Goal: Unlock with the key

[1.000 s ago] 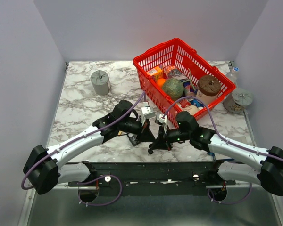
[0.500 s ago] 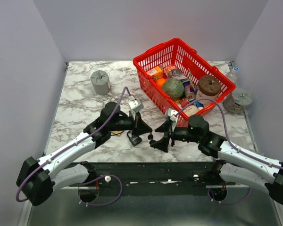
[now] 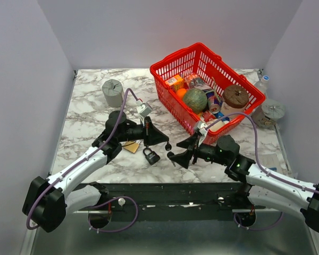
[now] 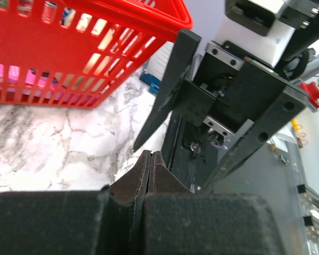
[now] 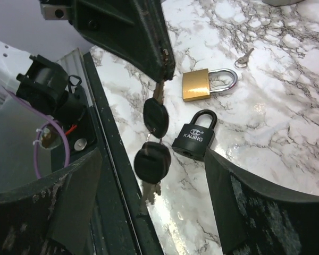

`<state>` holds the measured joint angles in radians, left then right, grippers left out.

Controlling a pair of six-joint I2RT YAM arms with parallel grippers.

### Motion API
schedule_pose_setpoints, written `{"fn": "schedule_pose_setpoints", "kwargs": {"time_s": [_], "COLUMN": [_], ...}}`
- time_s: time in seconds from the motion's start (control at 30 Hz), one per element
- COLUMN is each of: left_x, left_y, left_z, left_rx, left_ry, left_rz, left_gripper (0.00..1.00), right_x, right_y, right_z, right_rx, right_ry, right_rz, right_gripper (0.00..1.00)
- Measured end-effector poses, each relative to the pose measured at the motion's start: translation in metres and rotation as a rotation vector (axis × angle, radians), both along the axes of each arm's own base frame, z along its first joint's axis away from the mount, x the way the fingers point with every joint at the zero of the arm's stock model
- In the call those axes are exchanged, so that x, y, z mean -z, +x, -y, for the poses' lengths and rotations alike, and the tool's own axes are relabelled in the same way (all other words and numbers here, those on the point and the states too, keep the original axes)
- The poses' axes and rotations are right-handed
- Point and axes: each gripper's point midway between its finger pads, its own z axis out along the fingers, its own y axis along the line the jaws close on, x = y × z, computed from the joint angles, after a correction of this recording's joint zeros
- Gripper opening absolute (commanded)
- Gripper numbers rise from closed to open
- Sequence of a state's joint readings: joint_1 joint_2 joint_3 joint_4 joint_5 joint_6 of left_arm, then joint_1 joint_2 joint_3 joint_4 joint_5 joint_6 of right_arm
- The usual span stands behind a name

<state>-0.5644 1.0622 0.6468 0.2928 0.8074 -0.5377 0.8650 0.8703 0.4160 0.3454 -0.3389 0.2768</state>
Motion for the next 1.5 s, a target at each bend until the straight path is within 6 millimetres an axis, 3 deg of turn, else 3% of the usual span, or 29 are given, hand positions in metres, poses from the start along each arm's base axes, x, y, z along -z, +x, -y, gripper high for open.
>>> {"fn": "schedule_pose_setpoints", "kwargs": {"time_s": [0.23,0.47,0.63,0.87,0.97,1.07,1.1,1.23,1.3,1.33,1.43,1.5], "left_x": [-0.003,-0.003,-0.004,-0.005,-0.005,-0.006,-0.006,-0.006,-0.006,-0.006,-0.005,-0.003], "left_y": [-0.007,-0.010,-0.011,-0.011,-0.010,-0.009,-0.009,-0.009,-0.009,-0.009,-0.008,-0.006], "left_z": [0.003,0.003,0.003,0.003,0.003,0.003,0.003,0.003,0.003,0.003,0.002,0.002], "left_rx": [0.053,0.071,0.077,0.081,0.078,0.075,0.074,0.074,0.073,0.073,0.069,0.058], "left_ry": [-0.020,-0.025,-0.027,-0.030,-0.032,-0.033,-0.034,-0.034,-0.035,-0.034,-0.030,-0.022], "left_rz": [-0.016,-0.021,-0.020,-0.018,-0.016,-0.012,-0.011,-0.010,-0.009,-0.007,-0.007,-0.004], "left_gripper": [0.00,0.00,0.00,0.00,0.00,0.00,0.00,0.00,0.11,0.34,0.71,0.74], "right_x": [-0.008,-0.003,-0.006,-0.004,-0.004,-0.006,-0.006,-0.006,-0.007,-0.007,-0.005,-0.001], "right_y": [0.011,0.015,0.016,0.018,0.018,0.017,0.016,0.014,0.014,0.014,0.013,0.014], "right_z": [-0.002,-0.011,-0.016,-0.020,-0.021,-0.022,-0.023,-0.026,-0.026,-0.026,-0.026,-0.024], "right_rx": [0.064,0.075,0.074,0.075,0.073,0.066,0.061,0.049,0.049,0.050,0.054,0.066], "right_ry": [0.050,0.057,0.078,0.090,0.093,0.102,0.105,0.113,0.118,0.120,0.126,0.122], "right_rz": [0.002,-0.008,-0.008,-0.021,-0.026,-0.029,-0.029,-0.043,-0.049,-0.053,-0.062,-0.068], "right_gripper": [0.86,0.81,0.66,0.56,0.47,0.29,0.18,0.01,0.01,0.01,0.01,0.01]}}
